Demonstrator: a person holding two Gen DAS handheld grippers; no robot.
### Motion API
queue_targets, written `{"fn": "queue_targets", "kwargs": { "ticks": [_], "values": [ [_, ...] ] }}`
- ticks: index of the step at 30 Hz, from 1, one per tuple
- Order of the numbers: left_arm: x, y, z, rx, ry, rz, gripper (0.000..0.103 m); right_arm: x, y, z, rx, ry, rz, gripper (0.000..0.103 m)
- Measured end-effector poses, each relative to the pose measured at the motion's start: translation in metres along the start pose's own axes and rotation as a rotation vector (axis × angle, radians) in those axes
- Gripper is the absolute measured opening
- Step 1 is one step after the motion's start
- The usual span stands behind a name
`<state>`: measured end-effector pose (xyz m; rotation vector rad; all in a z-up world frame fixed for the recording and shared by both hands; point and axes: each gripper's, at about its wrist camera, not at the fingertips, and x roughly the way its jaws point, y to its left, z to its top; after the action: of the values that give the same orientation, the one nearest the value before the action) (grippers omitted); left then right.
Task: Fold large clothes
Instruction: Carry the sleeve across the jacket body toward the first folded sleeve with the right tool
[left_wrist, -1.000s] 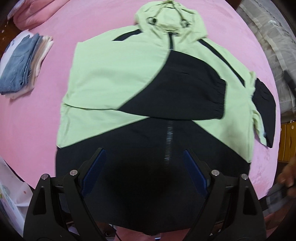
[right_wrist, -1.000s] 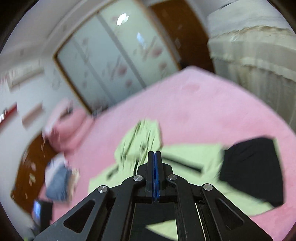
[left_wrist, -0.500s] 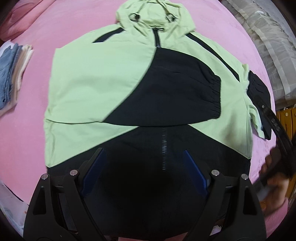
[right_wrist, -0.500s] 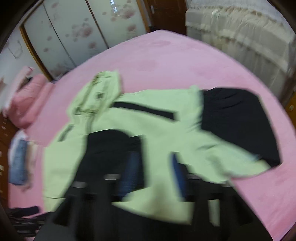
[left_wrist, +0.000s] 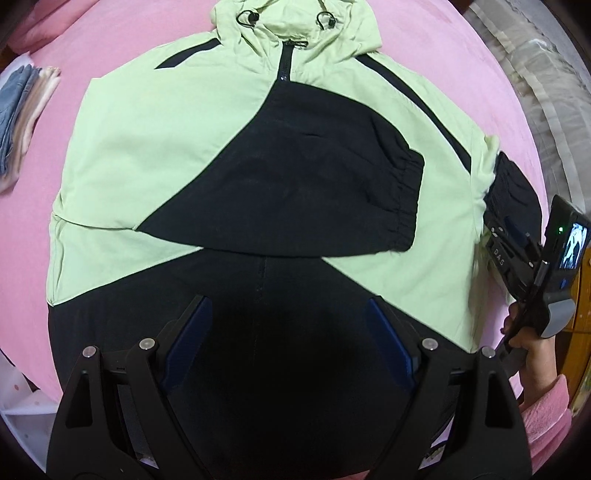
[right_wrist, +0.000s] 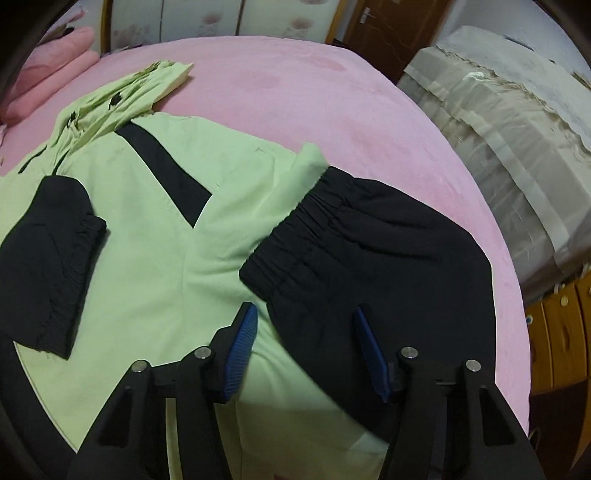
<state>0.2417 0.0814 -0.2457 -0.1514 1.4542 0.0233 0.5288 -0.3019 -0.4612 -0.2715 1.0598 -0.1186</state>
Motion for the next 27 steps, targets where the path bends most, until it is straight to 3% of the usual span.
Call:
{"fn": "queue_targets", "kwargs": {
  "ticks": [2,4,6,10,16,20,22,27],
  "values": [
    [-0.002,0.003,0.003,-0.004,-0.006,0.004,0.083,0.003,-0.003,0.004,0.031,0.016,0.020,0.033],
    [-0.004,0.005,0.004,-0.004,-0.008,0.013,0.083,0.004,-0.007,0.005,0.046,0.019,0.029,0.016],
    [-0.005,0.010,0.005,-0.004,-0.007,0.015,0.083,0.001,-0.014,0.009,0.085,0.030,0.024,0.012],
    [-0.005,0.021,0.004,-0.023,0.006,-0.008,0.083,-0.021,-0.040,0.011,0.268,0.039,0.119,0.010],
    [-0.008,0.031,0.002,-0.025,-0.018,-0.041,0.083,-0.070,-0.044,0.017,0.349,-0.094,0.272,0.009],
    [-0.015,0.040,0.004,-0.005,-0.059,-0.096,0.083,-0.092,-0.022,0.020,0.412,-0.172,0.480,0.009],
    [-0.019,0.045,0.005,-0.007,-0.084,-0.112,0.083,-0.095,-0.001,0.021,0.393,-0.193,0.540,0.009],
    [-0.026,0.052,0.007,-0.034,-0.141,-0.180,0.083,-0.077,0.048,0.026,0.391,-0.123,0.637,0.009]
  ]
}}
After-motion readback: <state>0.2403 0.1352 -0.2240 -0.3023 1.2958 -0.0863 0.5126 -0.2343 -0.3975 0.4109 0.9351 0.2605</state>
